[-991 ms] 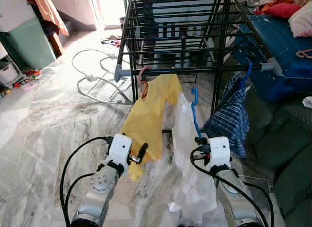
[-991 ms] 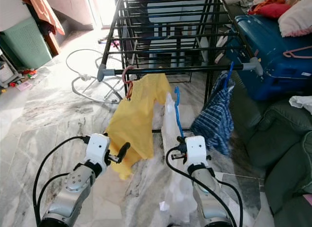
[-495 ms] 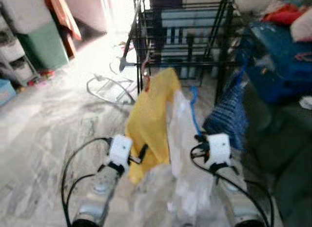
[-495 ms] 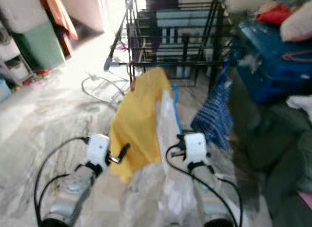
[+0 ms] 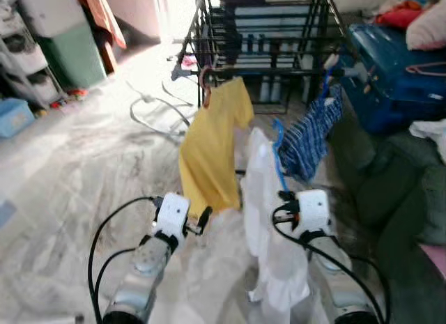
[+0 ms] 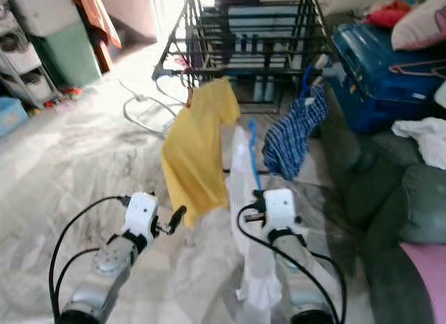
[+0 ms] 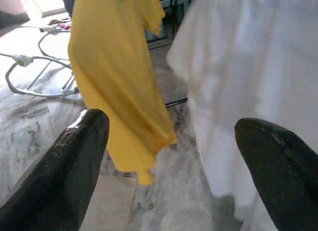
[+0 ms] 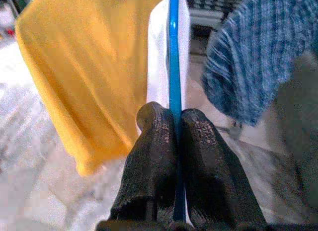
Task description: Hang hanger
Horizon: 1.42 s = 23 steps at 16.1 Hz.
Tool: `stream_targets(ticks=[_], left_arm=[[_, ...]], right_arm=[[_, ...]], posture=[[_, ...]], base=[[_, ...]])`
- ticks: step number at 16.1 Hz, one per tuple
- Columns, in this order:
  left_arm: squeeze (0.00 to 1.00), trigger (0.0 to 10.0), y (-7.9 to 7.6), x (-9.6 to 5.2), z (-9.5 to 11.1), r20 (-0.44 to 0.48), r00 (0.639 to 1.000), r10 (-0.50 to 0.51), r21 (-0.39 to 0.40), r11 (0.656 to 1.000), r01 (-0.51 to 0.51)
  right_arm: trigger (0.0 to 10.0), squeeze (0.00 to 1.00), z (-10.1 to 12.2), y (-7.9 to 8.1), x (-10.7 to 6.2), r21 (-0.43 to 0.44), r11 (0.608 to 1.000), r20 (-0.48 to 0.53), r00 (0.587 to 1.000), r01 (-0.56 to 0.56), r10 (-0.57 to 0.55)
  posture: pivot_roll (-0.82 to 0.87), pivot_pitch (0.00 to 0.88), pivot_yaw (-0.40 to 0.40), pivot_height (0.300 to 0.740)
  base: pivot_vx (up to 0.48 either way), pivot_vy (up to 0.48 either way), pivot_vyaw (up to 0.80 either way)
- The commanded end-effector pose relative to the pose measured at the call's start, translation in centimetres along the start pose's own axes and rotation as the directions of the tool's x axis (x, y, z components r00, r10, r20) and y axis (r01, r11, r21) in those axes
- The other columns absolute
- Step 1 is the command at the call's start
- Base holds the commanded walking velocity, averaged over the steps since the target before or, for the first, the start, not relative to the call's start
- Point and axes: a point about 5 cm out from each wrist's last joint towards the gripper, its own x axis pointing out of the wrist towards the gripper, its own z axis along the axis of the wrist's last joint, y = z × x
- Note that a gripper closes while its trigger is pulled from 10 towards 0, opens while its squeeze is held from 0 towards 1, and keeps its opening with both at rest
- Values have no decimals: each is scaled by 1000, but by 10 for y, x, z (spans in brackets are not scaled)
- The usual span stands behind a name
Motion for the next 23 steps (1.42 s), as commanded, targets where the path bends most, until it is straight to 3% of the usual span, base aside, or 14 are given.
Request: stream_targets(ticks=[1, 8, 14, 23], left_arm=[[0, 10000, 4, -2, -1, -9, 1000, 17, 14, 1000, -17], [0, 10000, 4, -3, -3, -11, 1000, 22, 17, 1000, -22], [0, 10000, 8, -2, -1, -4, 1000, 31, -16, 999, -31], [0, 10000, 8, -5, -3, -7, 1000, 28, -15, 999, -29]], right_arm=[[10000, 0, 14, 5, 5, 8, 1000, 58, 998, -13, 13], [10000, 0, 13, 5, 5, 8, 1000, 53, 998, -16, 15], [10000, 0, 16, 4, 7, 25, 1000, 63, 998, -11, 10], [10000, 0, 13, 8, 6, 28, 999, 44, 999, -21, 20]], posture=[[-177, 0, 20, 740], [-174, 0, 19, 740], [-175, 0, 21, 740], [-171, 0, 19, 740]], base=[[-289, 0, 0], [-323, 0, 0], [0, 0, 0], [0, 457, -541]])
